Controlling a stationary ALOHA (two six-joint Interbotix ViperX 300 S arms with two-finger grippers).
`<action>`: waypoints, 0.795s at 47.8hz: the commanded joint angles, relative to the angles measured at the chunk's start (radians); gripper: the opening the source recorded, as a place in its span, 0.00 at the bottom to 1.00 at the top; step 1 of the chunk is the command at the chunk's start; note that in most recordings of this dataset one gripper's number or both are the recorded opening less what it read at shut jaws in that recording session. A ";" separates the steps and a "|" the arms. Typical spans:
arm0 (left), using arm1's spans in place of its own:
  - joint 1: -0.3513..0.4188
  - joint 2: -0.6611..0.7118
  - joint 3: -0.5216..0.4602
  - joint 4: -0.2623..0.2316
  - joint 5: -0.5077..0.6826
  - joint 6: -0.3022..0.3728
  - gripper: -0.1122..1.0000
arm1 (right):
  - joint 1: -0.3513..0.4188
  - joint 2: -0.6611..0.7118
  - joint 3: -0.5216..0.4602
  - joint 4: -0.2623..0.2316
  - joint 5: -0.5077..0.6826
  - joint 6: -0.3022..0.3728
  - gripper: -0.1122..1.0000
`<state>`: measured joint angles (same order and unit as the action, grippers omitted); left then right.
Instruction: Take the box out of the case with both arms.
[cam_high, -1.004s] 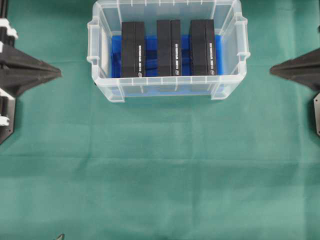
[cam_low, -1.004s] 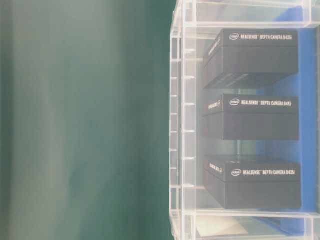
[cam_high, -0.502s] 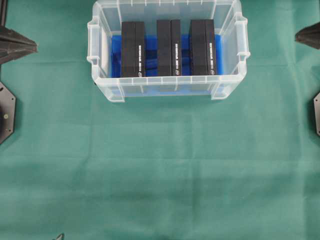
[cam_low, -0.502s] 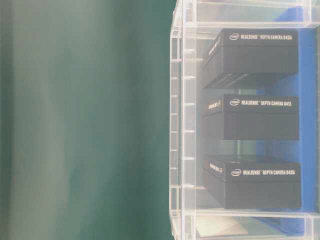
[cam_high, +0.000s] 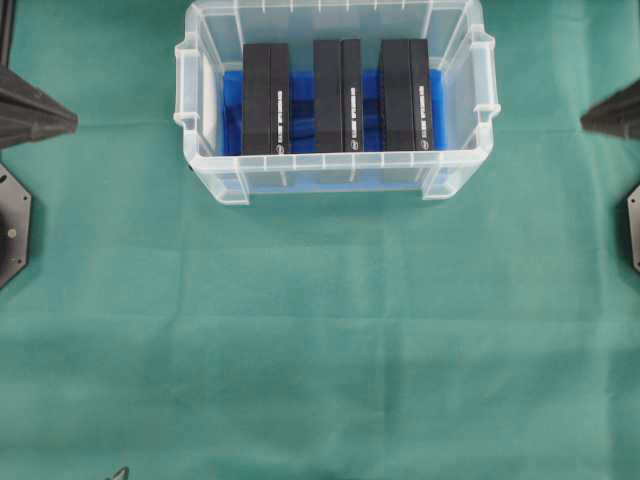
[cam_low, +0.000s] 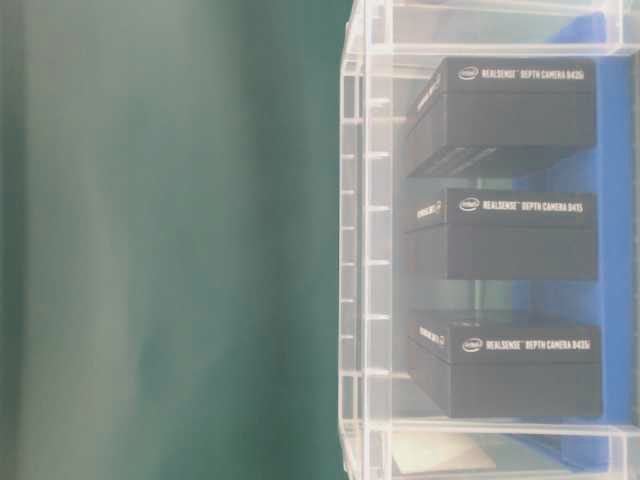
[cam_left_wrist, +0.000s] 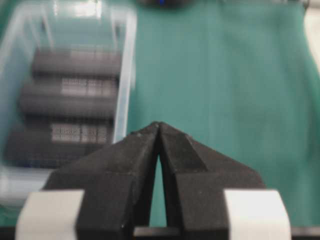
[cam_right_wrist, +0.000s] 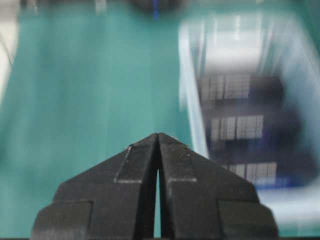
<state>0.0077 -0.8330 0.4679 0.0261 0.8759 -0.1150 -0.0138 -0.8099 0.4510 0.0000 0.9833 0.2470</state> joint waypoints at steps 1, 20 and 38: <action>0.002 0.043 -0.060 0.002 0.175 -0.018 0.10 | -0.003 0.031 -0.044 0.002 0.179 0.028 0.10; 0.002 0.147 -0.103 0.002 0.581 -0.080 0.10 | -0.002 0.144 -0.071 -0.015 0.627 0.069 0.10; 0.002 0.138 -0.100 0.002 0.580 -0.161 0.10 | -0.002 0.146 -0.071 -0.052 0.629 0.218 0.10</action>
<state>0.0077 -0.6888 0.3912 0.0245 1.4603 -0.2393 -0.0138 -0.6657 0.4065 -0.0430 1.6091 0.4065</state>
